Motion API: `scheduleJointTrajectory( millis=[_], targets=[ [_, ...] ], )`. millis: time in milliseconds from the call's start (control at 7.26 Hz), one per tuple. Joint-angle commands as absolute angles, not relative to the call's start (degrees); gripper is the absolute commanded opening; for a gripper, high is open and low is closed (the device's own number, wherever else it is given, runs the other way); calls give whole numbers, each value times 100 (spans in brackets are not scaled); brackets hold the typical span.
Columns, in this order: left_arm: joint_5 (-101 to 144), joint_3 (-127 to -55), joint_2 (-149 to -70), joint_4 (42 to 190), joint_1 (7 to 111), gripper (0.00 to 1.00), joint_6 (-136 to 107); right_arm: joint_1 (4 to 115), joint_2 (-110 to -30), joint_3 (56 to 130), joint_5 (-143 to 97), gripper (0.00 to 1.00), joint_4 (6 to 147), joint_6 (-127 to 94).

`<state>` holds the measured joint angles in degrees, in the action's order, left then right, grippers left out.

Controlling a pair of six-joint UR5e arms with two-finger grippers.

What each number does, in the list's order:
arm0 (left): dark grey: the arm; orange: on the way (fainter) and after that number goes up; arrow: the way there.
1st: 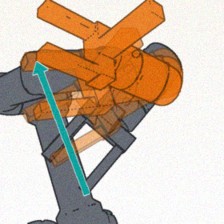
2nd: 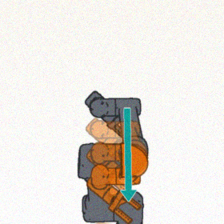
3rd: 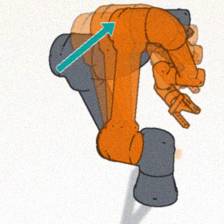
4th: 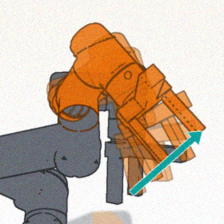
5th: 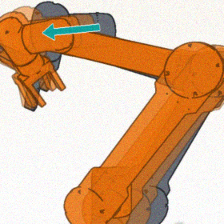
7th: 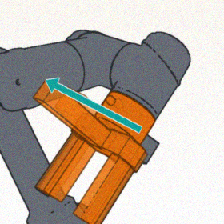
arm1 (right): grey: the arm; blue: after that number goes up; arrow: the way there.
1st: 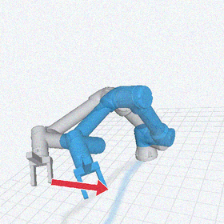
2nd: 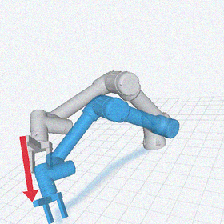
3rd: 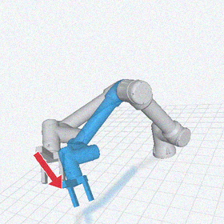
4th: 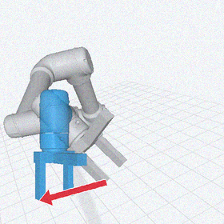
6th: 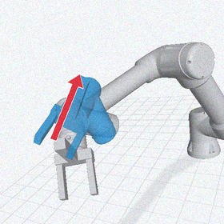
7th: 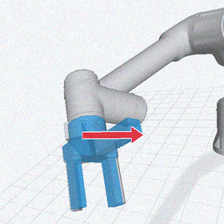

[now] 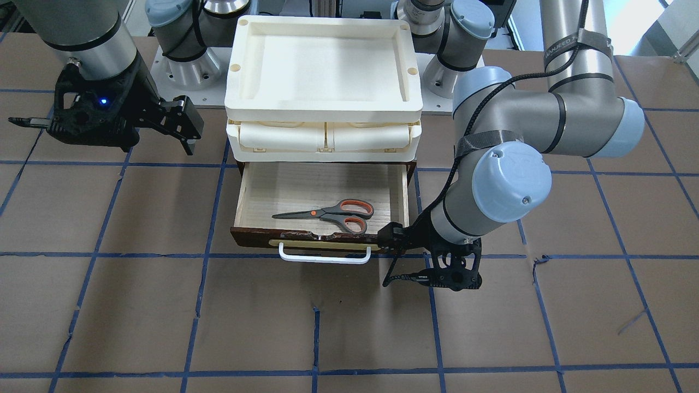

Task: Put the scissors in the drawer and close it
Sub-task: 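Move the left gripper over to the drawer front near its handle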

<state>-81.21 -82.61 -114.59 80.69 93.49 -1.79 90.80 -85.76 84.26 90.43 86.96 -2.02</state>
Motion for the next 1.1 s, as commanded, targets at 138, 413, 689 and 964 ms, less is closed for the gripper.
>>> scheduleJointTrajectory(
  millis=[138,413,689,964],
  targets=[
    [-8139,-8472,-11242,8129,9352,100,-237,9079,-8578,8429,9035,100,8719,-193],
    [-8139,-8490,-11154,8287,9352,100,-246,9079,-8569,8429,9044,100,8719,-193],
    [-8139,-8508,-11110,8498,9352,100,-255,9079,-8578,8429,9044,100,8719,-193],
    [-8139,-8691,-11039,8490,9352,100,-255,9079,-8578,8429,9044,100,8719,-185]
  ],
)
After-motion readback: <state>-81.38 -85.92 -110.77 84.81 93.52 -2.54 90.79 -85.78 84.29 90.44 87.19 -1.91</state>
